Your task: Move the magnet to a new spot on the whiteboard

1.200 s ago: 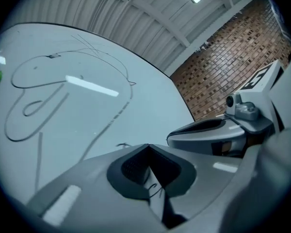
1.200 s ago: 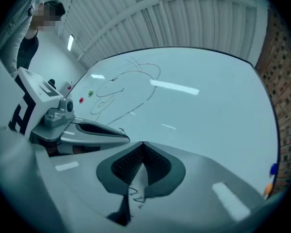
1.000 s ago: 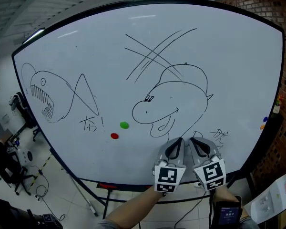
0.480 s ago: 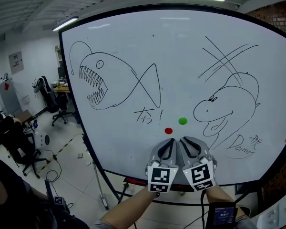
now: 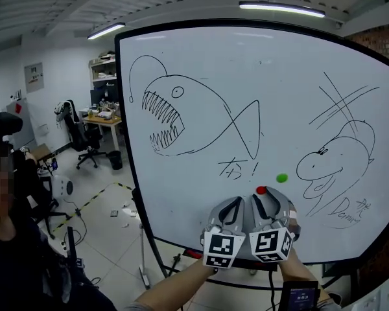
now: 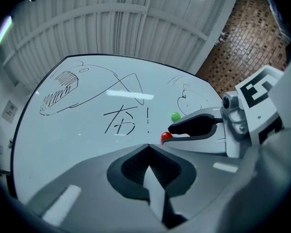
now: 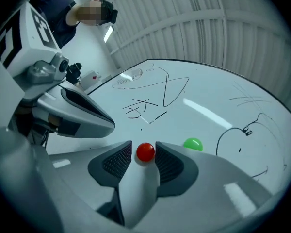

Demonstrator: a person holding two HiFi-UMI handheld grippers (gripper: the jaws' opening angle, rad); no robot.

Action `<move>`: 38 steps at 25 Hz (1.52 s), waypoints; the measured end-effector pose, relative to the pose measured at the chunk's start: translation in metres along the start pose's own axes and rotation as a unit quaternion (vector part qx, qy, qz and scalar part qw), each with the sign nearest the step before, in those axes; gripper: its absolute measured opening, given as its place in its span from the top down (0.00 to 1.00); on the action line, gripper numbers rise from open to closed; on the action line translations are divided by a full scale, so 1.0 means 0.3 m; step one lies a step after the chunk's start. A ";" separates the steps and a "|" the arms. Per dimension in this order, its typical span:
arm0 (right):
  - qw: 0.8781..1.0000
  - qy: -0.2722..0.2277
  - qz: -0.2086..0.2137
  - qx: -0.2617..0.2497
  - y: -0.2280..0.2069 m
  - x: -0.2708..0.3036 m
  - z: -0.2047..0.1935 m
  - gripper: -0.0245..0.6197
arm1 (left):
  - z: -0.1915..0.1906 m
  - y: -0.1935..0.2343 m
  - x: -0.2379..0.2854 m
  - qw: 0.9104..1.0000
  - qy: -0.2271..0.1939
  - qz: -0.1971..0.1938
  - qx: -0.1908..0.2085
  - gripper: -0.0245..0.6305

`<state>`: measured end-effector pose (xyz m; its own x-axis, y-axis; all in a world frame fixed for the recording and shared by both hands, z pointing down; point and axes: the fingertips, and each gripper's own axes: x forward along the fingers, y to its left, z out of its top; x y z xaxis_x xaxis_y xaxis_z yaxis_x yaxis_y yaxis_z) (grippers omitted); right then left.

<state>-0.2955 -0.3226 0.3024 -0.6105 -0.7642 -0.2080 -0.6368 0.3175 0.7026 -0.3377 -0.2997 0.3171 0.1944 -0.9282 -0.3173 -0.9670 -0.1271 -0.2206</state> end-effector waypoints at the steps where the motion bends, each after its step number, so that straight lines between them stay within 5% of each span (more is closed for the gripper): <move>1: 1.000 0.003 -0.005 -0.008 0.000 0.004 0.002 0.71 | 0.001 0.004 0.001 1.000 -0.001 -0.003 -0.001 0.96; 22: 0.998 0.055 -0.029 0.002 -0.083 -0.046 -0.109 0.76 | 0.000 -0.154 0.070 0.997 -0.011 -0.070 -0.024 0.96; 38: 0.987 0.123 -0.098 0.030 -0.591 -0.449 -0.556 0.76 | 0.071 -0.869 0.316 0.984 -0.023 -0.171 -0.041 0.96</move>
<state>-0.0219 -0.3696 0.3192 -0.3455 -0.9249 -0.1589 -0.7628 0.1781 0.6217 -0.0637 -0.3473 0.3249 0.5166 -0.8093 -0.2795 -0.8533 -0.4593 -0.2469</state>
